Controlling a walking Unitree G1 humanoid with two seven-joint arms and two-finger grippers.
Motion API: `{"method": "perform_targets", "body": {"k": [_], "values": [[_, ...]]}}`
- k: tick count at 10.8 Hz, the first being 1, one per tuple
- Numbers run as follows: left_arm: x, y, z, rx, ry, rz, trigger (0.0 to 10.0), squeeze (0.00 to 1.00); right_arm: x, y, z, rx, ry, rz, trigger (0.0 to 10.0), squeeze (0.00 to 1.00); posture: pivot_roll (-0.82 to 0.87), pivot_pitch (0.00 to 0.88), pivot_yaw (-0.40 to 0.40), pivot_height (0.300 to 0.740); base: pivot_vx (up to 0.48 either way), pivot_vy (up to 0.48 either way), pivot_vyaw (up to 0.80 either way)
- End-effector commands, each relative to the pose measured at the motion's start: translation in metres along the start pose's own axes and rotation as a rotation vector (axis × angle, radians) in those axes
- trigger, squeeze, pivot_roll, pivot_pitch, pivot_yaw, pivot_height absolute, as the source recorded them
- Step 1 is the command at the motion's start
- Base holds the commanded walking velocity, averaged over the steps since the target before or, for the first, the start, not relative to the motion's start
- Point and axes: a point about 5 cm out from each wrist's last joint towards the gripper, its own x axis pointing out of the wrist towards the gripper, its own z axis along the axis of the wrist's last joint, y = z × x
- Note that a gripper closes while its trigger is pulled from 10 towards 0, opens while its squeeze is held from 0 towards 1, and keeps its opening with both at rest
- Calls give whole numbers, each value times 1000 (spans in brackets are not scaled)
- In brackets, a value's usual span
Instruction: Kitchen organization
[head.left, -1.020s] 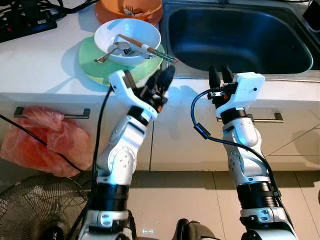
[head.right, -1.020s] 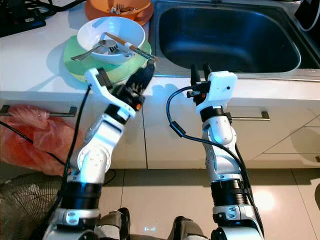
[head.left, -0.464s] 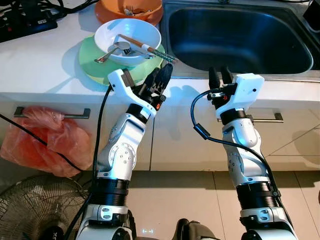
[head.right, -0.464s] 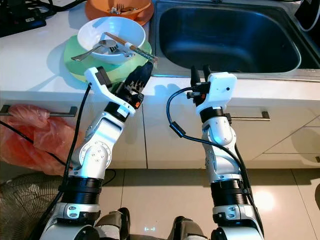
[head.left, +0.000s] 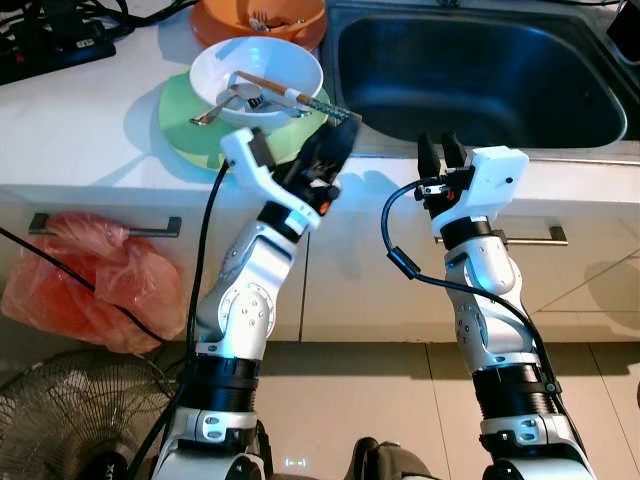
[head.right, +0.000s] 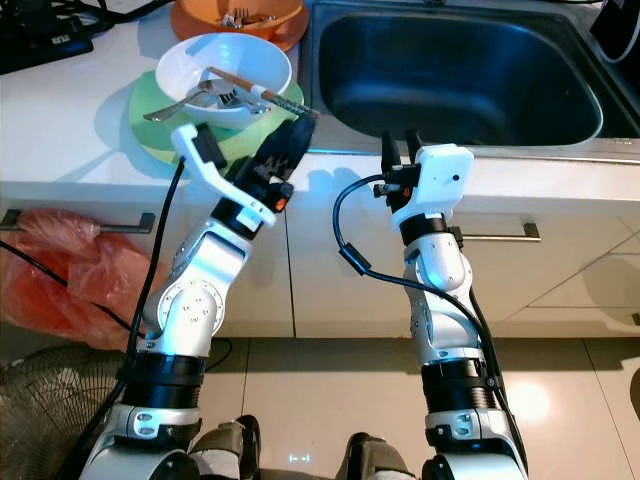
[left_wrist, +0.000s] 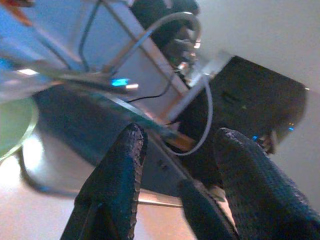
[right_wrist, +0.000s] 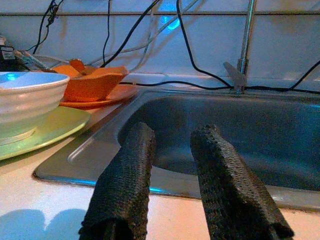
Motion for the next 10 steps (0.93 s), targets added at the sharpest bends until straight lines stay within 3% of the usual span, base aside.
{"method": "perform_targets", "body": {"k": [1, 7, 10], "values": [[16, -28, -2, -45, -13, -117, 10000, 0, -2, -2, -1, 5, 1, -3, 10000, 0, 168, 204, -41, 740, 0, 0, 0], [27, -15, -6, -46, -13, 27, 10000, 0, -3, -2, -1, 4, 0, -5, 10000, 0, 161, 202, -40, 740, 0, 0, 0], [32, -22, -9, -75, -18, -17, 10000, 0, -3, -2, -1, 5, -2, -6, 10000, 0, 159, 201, -40, 740, 0, 0, 0]]}}
